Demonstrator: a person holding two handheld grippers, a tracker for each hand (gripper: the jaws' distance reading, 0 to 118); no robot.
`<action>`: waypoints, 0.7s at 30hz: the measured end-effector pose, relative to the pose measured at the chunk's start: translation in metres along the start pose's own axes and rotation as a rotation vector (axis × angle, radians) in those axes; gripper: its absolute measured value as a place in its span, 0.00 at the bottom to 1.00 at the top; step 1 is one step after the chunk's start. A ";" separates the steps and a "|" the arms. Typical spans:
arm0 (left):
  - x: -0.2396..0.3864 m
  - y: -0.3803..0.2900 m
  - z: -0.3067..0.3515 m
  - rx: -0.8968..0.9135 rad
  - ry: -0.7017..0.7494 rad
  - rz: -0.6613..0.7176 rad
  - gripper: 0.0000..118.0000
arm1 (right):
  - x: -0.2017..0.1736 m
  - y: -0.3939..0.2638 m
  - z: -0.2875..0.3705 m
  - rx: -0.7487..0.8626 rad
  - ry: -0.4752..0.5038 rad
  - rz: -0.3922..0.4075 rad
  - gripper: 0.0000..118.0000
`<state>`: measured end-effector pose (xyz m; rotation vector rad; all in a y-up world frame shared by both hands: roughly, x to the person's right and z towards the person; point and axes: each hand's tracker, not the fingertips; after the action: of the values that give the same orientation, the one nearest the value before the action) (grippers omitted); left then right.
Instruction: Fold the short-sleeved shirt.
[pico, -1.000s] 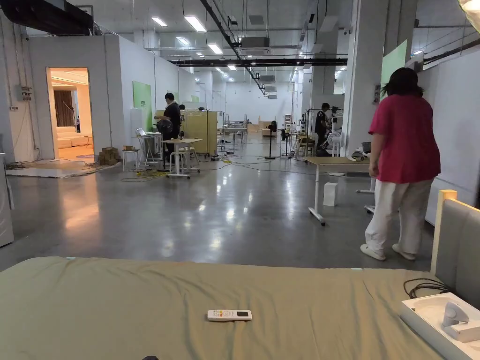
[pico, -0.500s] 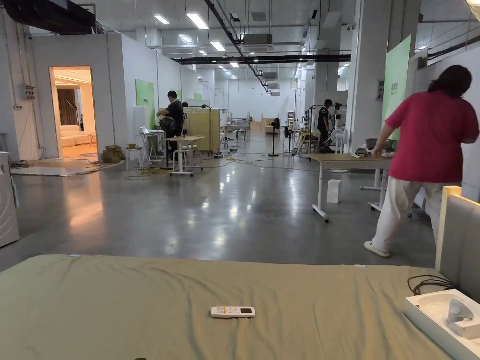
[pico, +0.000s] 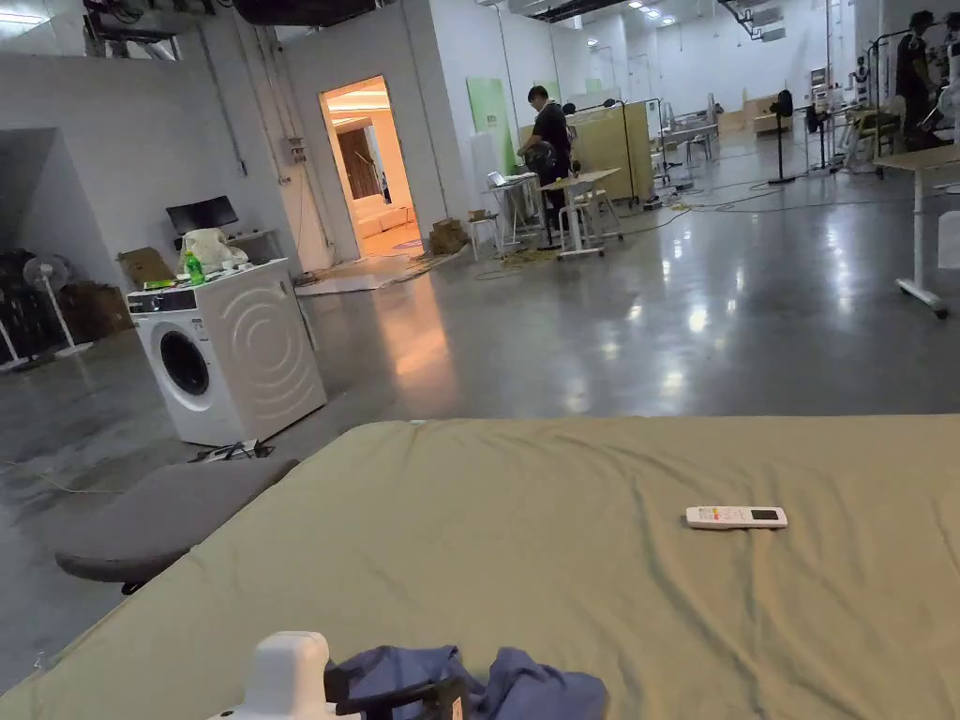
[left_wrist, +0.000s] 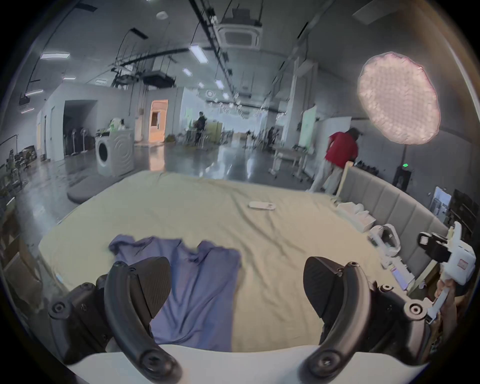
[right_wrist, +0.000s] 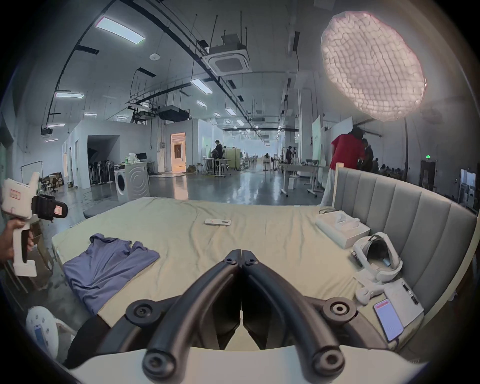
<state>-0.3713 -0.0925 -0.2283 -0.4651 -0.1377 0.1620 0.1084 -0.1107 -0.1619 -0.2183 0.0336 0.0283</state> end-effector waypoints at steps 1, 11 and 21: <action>-0.008 -0.001 -0.009 -0.024 0.024 0.002 0.91 | -0.007 0.002 -0.001 -0.018 0.009 -0.007 0.00; -0.113 -0.057 -0.181 -0.366 0.138 0.019 0.91 | -0.020 -0.027 -0.033 -0.210 0.011 0.002 0.00; -0.165 -0.109 -0.273 -0.566 0.264 0.027 0.91 | -0.016 -0.060 -0.058 -0.382 -0.043 0.002 0.00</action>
<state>-0.4731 -0.3380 -0.4362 -1.0469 0.0875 0.0845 0.0922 -0.1823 -0.2049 -0.5991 -0.0150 0.0412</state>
